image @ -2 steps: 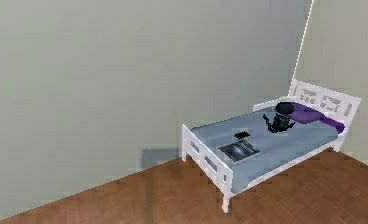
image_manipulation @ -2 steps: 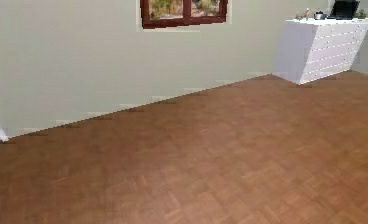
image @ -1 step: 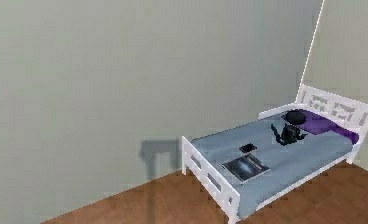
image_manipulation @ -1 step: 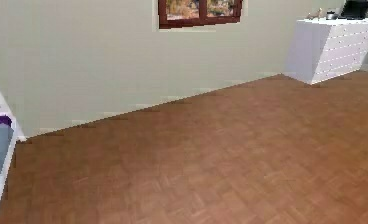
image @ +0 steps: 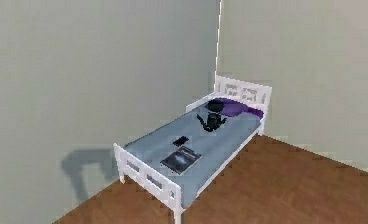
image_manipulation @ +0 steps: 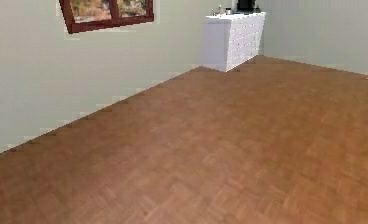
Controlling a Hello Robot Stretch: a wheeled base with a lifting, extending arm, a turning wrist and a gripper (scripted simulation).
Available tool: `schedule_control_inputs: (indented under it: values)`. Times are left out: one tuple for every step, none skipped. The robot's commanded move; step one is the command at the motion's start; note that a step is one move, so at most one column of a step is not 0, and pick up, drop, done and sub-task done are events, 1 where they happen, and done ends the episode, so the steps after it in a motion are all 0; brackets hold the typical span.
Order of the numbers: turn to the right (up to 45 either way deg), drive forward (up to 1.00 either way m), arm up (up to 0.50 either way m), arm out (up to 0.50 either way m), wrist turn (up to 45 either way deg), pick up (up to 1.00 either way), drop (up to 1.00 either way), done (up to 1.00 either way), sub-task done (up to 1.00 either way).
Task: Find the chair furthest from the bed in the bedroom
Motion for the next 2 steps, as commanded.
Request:
schedule_control_inputs:
  values:
    - [0.0, 0.2, 0.0, 0.0, 0.0, 0.0, 0.0, 0.0, 0.0]
    - [-45.0, 0.0, 0.0, 0.0, 0.0, 0.0, 0.0, 0.0, 0.0]
